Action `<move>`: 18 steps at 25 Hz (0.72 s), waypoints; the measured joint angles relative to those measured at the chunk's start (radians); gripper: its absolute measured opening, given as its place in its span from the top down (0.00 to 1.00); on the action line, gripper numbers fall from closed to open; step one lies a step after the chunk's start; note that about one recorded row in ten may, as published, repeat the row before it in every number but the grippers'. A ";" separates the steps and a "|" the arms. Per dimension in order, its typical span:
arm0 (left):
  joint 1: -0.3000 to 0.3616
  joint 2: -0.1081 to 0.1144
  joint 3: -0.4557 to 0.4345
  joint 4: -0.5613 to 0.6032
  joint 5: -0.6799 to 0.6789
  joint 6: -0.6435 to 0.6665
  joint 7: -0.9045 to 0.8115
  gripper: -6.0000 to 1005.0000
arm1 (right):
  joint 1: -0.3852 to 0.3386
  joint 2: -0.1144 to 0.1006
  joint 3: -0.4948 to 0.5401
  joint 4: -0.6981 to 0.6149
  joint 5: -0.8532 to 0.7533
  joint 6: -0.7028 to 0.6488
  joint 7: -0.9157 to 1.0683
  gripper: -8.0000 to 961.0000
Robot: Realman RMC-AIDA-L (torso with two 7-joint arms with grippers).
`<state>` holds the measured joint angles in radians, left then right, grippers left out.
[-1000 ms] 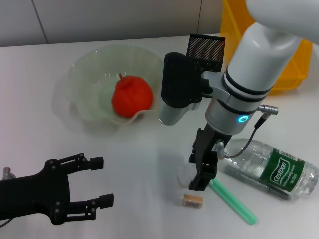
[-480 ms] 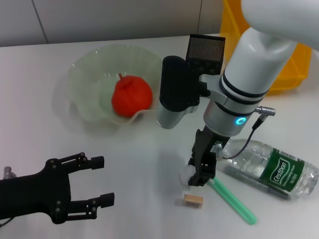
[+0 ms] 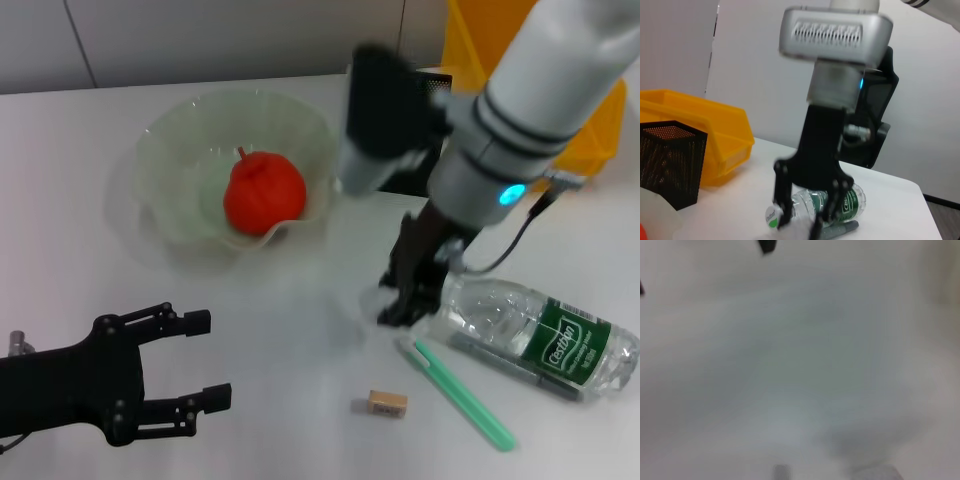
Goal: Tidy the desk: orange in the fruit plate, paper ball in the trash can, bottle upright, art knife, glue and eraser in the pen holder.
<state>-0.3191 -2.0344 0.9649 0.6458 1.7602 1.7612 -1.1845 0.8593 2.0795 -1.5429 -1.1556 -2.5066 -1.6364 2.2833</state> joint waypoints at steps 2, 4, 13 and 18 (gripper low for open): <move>0.000 0.000 0.000 0.000 -0.001 0.000 0.000 0.16 | -0.013 -0.001 0.056 -0.072 -0.037 -0.041 0.008 0.57; 0.000 0.001 0.000 0.000 -0.001 -0.001 0.000 0.16 | -0.031 -0.001 0.111 -0.150 -0.082 -0.083 0.025 0.57; -0.002 0.003 -0.025 0.000 0.004 -0.002 0.002 0.16 | -0.131 -0.001 0.289 -0.395 -0.291 -0.156 0.069 0.58; -0.009 0.001 -0.026 0.000 0.004 -0.001 -0.002 0.16 | -0.160 -0.002 0.389 -0.407 -0.345 -0.092 0.066 0.58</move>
<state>-0.3282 -2.0336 0.9390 0.6459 1.7645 1.7606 -1.1863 0.6997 2.0773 -1.1541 -1.5625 -2.8515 -1.7284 2.3490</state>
